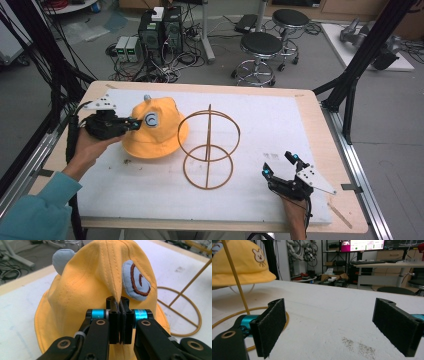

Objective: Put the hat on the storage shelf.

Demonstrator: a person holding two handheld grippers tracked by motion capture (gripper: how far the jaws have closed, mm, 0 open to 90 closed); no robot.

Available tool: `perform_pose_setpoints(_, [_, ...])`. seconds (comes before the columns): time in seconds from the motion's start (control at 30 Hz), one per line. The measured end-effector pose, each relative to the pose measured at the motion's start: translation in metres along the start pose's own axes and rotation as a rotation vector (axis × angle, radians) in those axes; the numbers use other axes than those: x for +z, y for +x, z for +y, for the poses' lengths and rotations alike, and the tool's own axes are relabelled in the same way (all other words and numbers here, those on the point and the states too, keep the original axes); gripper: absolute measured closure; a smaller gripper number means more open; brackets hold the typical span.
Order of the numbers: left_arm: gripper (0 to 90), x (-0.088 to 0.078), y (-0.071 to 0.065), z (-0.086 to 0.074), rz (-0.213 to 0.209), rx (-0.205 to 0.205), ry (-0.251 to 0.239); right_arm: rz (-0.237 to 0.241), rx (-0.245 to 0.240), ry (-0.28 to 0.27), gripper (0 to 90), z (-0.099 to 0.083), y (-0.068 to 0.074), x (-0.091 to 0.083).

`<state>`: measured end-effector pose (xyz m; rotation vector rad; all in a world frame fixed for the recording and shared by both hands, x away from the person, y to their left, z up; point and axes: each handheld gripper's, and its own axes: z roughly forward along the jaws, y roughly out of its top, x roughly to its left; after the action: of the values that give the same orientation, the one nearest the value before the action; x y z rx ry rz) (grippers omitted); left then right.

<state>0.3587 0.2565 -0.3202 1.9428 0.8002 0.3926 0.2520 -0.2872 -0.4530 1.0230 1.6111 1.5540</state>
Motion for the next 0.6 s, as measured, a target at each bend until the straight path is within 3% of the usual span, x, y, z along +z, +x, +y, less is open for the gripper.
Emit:
perform_pose_setpoints(0.2, [87.5, -0.019, 0.003, 0.015, 0.047, -0.01, -0.071, 0.0, -0.003, 0.001, 10.7, 0.0, 0.0, 0.0])
perform_pose_setpoints(0.3, [87.5, -0.027, 0.001, 0.027, 0.052, 0.008, -0.071, 0.0, -0.005, 0.001, 10.7, 0.0, 0.0, 0.0])
perform_pose_setpoints(0.6, [87.4, -0.064, -0.011, 0.083, 0.047, 0.056, -0.143, -0.002, -0.015, 0.002, 10.7, 0.0, 0.0, 0.001])
